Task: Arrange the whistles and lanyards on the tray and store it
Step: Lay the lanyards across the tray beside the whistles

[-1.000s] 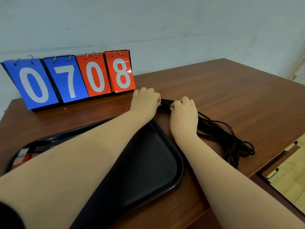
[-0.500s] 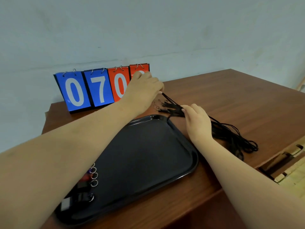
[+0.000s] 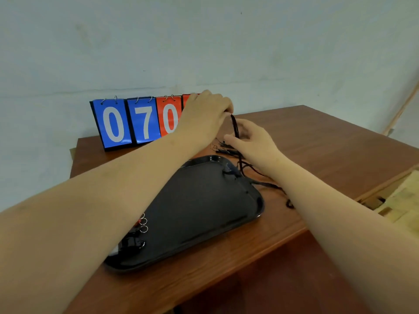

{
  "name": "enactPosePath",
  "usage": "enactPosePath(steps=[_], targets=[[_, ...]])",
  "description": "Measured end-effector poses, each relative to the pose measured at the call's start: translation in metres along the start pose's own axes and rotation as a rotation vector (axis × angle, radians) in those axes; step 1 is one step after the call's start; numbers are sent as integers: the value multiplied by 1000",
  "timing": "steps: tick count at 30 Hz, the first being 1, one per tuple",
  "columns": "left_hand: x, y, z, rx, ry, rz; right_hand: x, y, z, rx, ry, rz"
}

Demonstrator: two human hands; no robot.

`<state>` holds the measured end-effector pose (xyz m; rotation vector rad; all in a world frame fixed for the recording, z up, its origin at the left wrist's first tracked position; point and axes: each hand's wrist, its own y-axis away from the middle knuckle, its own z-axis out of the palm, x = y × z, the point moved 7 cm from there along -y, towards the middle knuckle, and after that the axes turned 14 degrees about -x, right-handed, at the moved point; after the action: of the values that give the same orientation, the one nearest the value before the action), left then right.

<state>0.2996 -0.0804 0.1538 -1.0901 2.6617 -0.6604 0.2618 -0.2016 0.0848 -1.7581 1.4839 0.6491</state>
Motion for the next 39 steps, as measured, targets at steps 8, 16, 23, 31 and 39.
enactPosePath(steps=[8, 16, 23, 31, 39], targets=[[-28, 14, -15, 14, -7, -79, 2, 13, -29, 142, 584, -59], [-83, 56, -5, -108, -26, -136, 8, 29, -11, 35, 1005, -116], [-133, 104, 9, -329, -86, -302, 20, 2, 8, 28, 965, 1], [-193, 157, 14, -451, -37, -449, 40, -24, 16, 10, 1018, 70], [-202, 178, 38, -517, 195, -479, 74, -54, 21, -57, 742, 312]])
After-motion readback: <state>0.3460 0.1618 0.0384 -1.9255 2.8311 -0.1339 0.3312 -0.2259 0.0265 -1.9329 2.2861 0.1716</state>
